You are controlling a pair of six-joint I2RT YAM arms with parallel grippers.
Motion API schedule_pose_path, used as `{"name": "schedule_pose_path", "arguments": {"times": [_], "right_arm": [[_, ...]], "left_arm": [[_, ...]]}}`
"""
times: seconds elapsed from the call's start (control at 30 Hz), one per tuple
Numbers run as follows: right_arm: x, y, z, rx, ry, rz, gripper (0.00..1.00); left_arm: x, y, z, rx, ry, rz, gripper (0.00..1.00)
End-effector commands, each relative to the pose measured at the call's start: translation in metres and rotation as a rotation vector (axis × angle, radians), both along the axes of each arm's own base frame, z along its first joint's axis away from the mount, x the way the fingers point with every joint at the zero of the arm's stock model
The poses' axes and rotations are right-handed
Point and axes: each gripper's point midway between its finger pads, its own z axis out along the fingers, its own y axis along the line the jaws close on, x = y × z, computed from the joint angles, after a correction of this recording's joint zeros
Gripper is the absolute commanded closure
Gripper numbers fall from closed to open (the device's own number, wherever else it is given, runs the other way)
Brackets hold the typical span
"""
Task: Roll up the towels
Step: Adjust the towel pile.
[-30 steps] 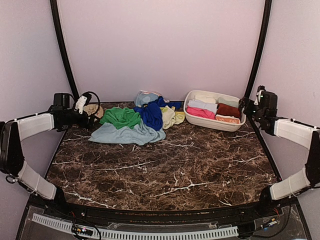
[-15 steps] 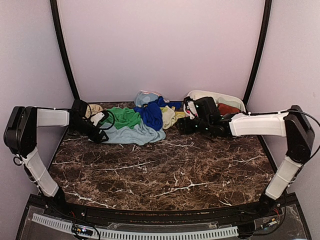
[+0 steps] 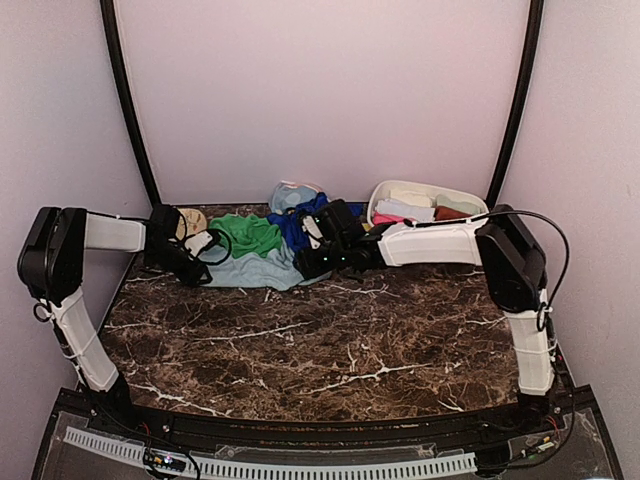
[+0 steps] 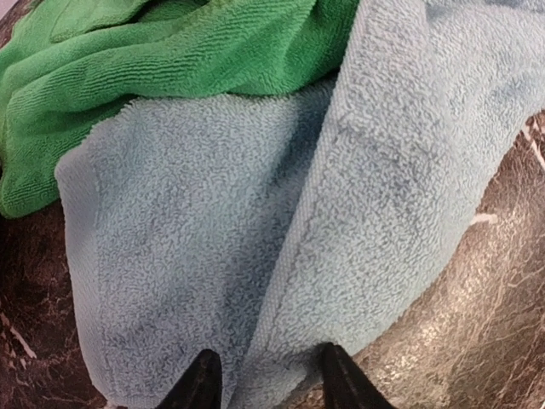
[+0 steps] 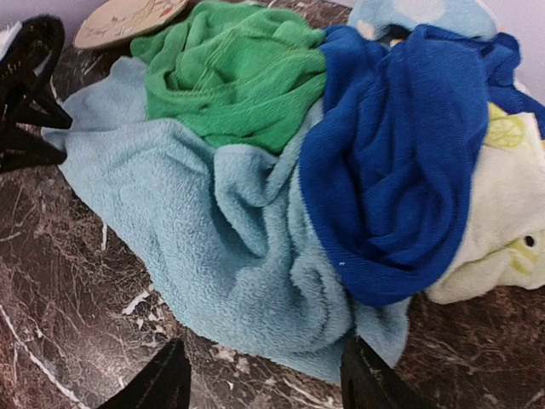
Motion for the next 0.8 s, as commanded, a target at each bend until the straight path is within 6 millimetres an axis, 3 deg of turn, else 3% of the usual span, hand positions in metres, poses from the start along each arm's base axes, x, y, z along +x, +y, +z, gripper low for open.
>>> {"name": "schedule_pose_path", "arguments": {"times": [0.0,0.13,0.2,0.27,0.3,0.5,0.77], "right_arm": [[-0.006,0.019,-0.033,-0.049,0.063,0.049,0.44],[-0.004,0.026,-0.047,-0.049,0.086,0.050,0.59],[-0.005,0.026,-0.051,-0.050,0.097,0.049,0.77],[-0.008,0.024,-0.049,-0.041,0.100,0.046,0.97],[-0.008,0.023,-0.043,-0.030,0.094,0.044,1.00],[-0.025,0.000,0.002,0.039,0.039,0.018,1.00],[-0.079,-0.049,0.043,0.060,-0.030,-0.023,1.00]], "left_arm": [[-0.006,0.002,0.002,0.013,0.032,-0.009,0.65],[-0.015,-0.003,0.013,-0.023,0.032,-0.017,0.89],[-0.020,-0.006,0.024,-0.046,0.026,-0.018,1.00],[-0.028,-0.009,0.042,-0.071,0.019,-0.021,1.00],[-0.031,-0.011,0.048,-0.084,0.015,-0.024,1.00],[-0.056,-0.018,0.103,-0.143,-0.044,-0.040,1.00],[-0.110,-0.033,0.144,-0.192,-0.048,-0.105,1.00]]}}
